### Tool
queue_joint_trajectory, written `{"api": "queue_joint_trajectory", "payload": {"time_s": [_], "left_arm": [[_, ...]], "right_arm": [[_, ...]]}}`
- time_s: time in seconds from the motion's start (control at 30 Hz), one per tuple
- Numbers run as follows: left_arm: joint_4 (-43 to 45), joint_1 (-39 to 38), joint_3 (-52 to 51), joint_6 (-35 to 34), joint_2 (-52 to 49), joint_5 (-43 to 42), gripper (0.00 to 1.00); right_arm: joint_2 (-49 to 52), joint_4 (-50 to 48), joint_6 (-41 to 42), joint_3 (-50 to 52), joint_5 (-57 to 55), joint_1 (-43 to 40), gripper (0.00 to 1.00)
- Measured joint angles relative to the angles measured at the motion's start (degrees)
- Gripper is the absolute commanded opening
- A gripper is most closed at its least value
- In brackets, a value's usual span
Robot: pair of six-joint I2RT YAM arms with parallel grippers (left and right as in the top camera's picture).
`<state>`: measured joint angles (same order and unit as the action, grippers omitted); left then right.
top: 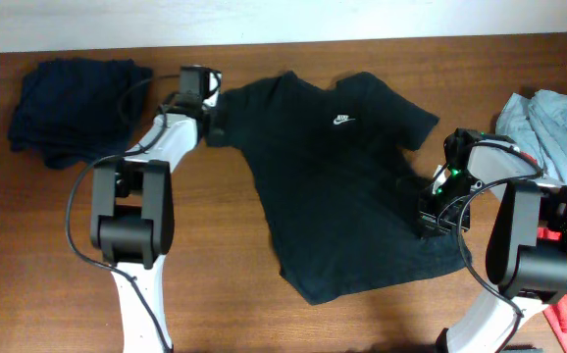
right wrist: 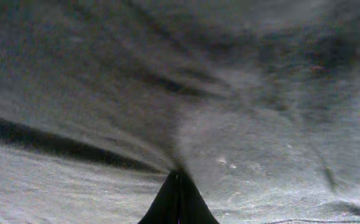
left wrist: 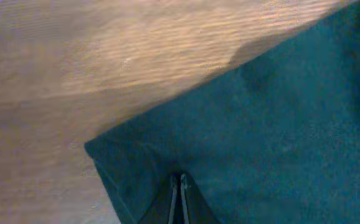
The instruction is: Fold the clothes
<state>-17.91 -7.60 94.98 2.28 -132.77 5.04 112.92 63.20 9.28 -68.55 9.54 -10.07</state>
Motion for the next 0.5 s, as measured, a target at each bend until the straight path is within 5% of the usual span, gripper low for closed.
{"api": "queue_joint_trajectory", "payload": {"time_s": [0.5], "left_arm": [[-14.12,1.05,1.42,-4.59,1.66,4.94,0.04]], "right_arm": [[-1.03,-4.42,-0.04,-0.5,-4.15,0.22,0.04]]}}
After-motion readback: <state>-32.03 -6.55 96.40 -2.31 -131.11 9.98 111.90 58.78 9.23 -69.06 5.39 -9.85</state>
